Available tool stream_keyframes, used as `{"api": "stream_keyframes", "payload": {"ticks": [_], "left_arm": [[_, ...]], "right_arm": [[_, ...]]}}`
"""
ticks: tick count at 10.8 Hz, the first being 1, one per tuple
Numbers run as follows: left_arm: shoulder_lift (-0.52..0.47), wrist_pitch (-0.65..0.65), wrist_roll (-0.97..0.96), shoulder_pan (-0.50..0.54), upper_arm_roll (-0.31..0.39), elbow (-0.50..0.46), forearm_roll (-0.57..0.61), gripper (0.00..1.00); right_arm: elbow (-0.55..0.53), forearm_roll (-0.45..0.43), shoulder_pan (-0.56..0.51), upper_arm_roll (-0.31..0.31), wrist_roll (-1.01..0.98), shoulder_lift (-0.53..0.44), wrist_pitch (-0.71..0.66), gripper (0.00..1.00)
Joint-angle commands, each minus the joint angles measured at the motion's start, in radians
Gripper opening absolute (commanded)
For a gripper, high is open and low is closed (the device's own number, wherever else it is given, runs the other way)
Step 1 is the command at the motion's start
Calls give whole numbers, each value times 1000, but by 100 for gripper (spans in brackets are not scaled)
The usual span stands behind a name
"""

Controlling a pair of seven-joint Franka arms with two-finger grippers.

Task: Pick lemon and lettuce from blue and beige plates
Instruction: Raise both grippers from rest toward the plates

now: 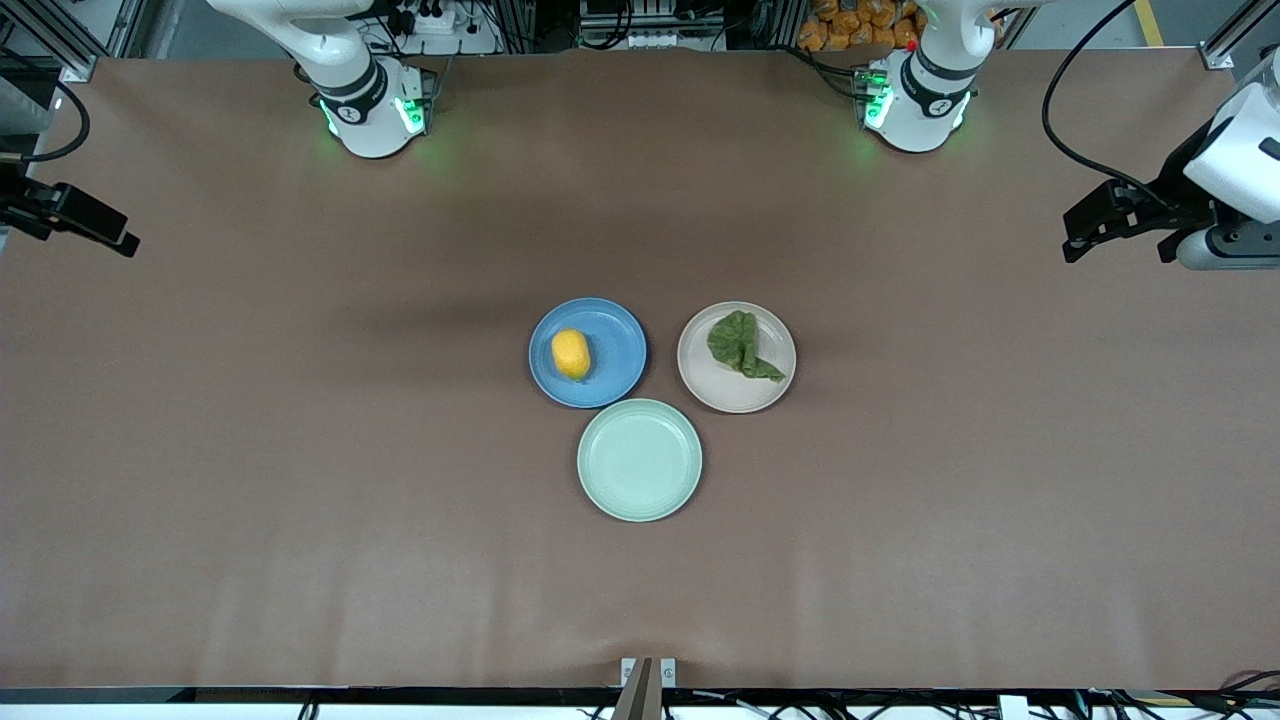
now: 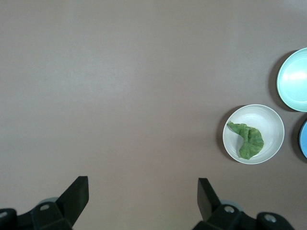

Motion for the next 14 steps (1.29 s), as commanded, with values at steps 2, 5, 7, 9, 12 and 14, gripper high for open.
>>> {"api": "stream_keyframes", "payload": {"ticks": [2,5,7,9,12,14], "left_arm": [[4,-19,28,6,-1,8,8,100],[60,-35,50,11,1,-16,5,100],[99,-17,28,0,-1,-93,-11,100],[103,95,-40,-8,-13,-212,-29,100],[123,319,-188,-43,-60,-404,-92,100],[213,385,-399,-147,-75,-414,-80,100]], "right_arm": [[22,12,-7,1,6,11,-14,100],[20,12,-7,1,8,11,-16,100],[17,13,5,2,8,17,-29,100],[15,12,43,2,6,78,-37,100],[23,19,132,7,17,138,-82,100],[23,21,224,8,20,190,-54,100]]}}
